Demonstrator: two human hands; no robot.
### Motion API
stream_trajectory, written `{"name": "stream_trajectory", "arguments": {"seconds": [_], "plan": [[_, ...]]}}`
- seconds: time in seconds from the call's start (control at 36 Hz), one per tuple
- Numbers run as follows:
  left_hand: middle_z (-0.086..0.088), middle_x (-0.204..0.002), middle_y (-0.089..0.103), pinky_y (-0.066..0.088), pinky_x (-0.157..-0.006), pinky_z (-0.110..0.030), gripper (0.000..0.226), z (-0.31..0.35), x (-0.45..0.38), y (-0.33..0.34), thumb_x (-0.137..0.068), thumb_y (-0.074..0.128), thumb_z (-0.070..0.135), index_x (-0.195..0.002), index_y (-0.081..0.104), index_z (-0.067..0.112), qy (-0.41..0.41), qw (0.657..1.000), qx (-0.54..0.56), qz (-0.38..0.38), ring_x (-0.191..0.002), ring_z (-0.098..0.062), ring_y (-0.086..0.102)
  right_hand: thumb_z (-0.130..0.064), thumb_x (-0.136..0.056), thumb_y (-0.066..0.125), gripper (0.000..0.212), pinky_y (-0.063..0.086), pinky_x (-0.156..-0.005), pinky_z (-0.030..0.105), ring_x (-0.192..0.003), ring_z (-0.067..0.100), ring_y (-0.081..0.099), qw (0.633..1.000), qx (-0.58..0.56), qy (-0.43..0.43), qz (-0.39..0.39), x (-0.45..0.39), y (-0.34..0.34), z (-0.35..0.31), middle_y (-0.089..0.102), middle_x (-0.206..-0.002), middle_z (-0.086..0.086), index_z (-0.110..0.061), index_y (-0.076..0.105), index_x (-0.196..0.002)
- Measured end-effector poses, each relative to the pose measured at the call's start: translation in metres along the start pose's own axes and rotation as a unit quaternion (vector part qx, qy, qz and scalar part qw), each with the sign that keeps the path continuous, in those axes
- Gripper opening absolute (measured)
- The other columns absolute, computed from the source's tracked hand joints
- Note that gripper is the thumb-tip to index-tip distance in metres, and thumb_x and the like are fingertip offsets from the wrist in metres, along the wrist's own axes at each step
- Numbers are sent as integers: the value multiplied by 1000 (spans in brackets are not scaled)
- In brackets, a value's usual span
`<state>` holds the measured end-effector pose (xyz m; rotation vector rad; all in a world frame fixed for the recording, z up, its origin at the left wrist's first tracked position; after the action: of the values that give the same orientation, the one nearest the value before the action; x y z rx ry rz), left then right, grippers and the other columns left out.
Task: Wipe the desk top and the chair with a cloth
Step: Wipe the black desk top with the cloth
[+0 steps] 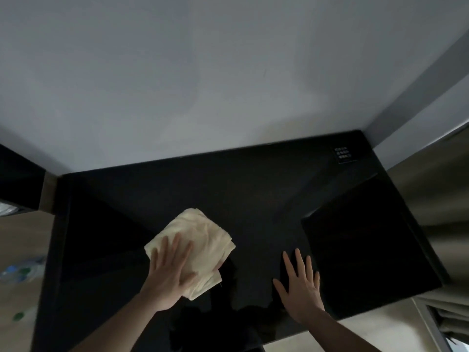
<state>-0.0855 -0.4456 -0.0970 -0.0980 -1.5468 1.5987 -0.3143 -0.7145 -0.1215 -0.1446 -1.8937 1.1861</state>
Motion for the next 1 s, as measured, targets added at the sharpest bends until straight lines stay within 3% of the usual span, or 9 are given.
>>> {"name": "stream_trajectory", "arguments": {"seconds": [0.08,0.31,0.36,0.44,0.64,0.72,0.78,0.89,1.0], "plan": [[0,-158,-45,-20,-119,-53,91,-19,-1,32,-87,8,82,-156,-25,32,40,998,15,-41,-142,-25,-46,-64,-105,30,78,-2,-127,55,-156,31,-25,1000,15,-10,4,1,-1,2,-30,-168,-2,-37,-16,-162],[3,-157,-46,-36,-105,-49,79,-2,-10,26,-91,6,71,-155,-25,36,62,996,30,-48,-136,-33,-52,-62,-105,31,76,-3,-128,54,-156,30,-26,1000,6,-8,9,-4,-15,12,-29,-169,-3,-38,-13,-163],[-2,-161,-39,-27,-110,-59,75,10,-11,28,-94,3,68,-158,-17,36,62,996,23,-63,-143,-43,-40,-61,-105,31,76,-3,-128,54,-156,30,-26,1000,13,-10,5,-7,-21,20,-29,-169,-2,-38,-12,-163],[-9,-169,-4,9,-112,-77,77,23,-22,35,-95,-5,71,-162,12,37,4,997,-20,-76,-152,-49,6,-61,-106,31,76,-4,-127,54,-156,30,-26,1000,21,-18,8,-14,-33,34,-29,-169,-2,-37,-12,-163],[-5,-170,0,-14,-111,-74,84,86,-58,42,-87,-12,76,-159,16,43,-67,996,-7,-67,-153,-45,-1,-61,-106,28,75,-5,-126,54,-155,31,-28,999,34,-24,7,-47,-62,95,-31,-168,-1,-37,-15,-163],[-5,-170,-3,-15,-110,-74,71,126,-78,42,-96,20,72,-160,16,41,-77,995,13,-68,-153,-46,-3,-62,-106,26,76,-7,-126,56,-154,34,-29,999,45,-22,5,-61,-75,131,-36,-165,-2,-36,-18,-162],[-5,-170,-12,-7,-112,-78,70,151,-95,38,-99,35,60,-160,6,42,-76,995,25,-55,-151,-48,-12,-66,-104,19,76,-7,-126,58,-153,34,-30,998,57,-24,10,-72,-81,156,-37,-164,-1,-36,-22,-161],[10,-151,-52,-16,-112,-72,67,202,-130,37,-101,12,60,-148,-33,48,-16,996,71,-54,-130,-45,-54,-76,-83,-12,81,-11,-124,60,-150,32,-36,995,80,-55,22,-93,-90,203,-46,-158,-4,-41,-34,-153],[17,-147,-55,-24,-109,-64,68,262,-158,24,-106,18,54,-146,-36,49,2,993,104,-55,-119,-32,-65,-78,-92,-5,75,-17,-123,56,-152,28,-35,990,80,-102,48,-111,-93,236,-41,-163,-7,-45,-32,-154]]}}
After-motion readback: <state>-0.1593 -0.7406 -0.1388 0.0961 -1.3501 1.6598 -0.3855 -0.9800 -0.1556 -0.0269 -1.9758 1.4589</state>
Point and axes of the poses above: each hand's wrist, its own x-axis away from the middle knuckle, its own y-axis out of the palm, z = x × y, the point moved 4 cm from there along -x, towards the middle knuckle
